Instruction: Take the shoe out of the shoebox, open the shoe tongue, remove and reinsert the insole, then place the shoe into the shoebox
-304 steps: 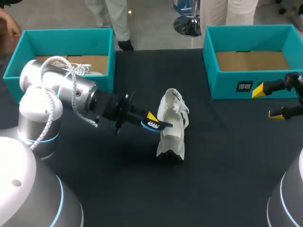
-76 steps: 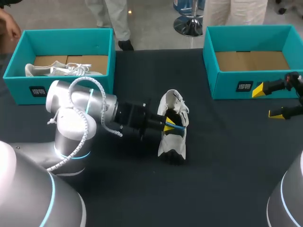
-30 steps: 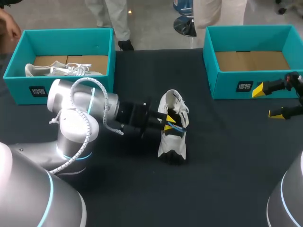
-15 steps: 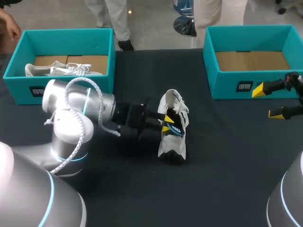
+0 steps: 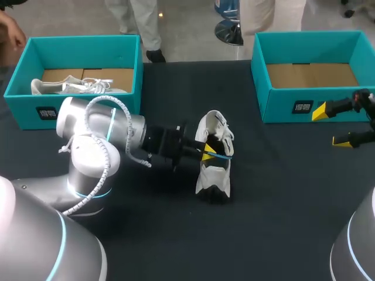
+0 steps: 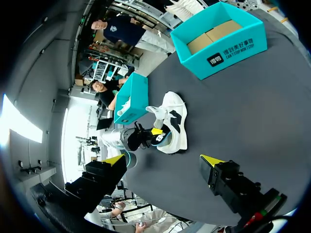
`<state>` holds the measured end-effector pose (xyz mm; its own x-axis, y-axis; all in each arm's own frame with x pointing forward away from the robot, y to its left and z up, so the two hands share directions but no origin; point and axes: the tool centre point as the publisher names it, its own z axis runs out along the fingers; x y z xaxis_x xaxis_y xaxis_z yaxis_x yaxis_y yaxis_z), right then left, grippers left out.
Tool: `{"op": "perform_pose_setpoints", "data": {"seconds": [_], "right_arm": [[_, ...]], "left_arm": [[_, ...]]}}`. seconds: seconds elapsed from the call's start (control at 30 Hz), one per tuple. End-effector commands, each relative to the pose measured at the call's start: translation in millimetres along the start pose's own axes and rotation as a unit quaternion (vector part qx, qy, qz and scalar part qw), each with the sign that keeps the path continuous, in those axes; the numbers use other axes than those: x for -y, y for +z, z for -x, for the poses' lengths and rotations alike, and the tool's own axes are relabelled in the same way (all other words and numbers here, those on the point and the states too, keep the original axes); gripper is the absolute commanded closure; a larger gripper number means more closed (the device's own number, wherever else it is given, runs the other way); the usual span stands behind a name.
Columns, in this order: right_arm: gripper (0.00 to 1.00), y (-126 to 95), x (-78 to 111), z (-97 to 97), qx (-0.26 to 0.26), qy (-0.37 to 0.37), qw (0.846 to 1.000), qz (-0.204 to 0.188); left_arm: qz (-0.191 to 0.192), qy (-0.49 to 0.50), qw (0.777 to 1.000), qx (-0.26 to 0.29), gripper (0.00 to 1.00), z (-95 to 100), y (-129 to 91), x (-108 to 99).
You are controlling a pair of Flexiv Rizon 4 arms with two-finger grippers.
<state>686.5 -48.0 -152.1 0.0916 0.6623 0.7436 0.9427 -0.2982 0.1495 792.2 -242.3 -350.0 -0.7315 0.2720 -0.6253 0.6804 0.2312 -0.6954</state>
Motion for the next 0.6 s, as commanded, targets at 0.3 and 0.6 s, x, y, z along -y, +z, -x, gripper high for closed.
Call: {"op": "perform_pose_setpoints", "data": {"seconds": [0.3,0.6], "right_arm": [[0.0,-0.5,2.1,0.5,0.001,0.001,1.0,0.002],[0.0,-0.5,2.1,0.5,0.001,0.001,1.0,0.002]], "left_arm": [[0.008,0.0,1.0,-0.005,0.7,2.6,1.9,-4.0],[-0.007,0.01,1.0,0.008,0.74,7.2,-13.1,13.8]]}}
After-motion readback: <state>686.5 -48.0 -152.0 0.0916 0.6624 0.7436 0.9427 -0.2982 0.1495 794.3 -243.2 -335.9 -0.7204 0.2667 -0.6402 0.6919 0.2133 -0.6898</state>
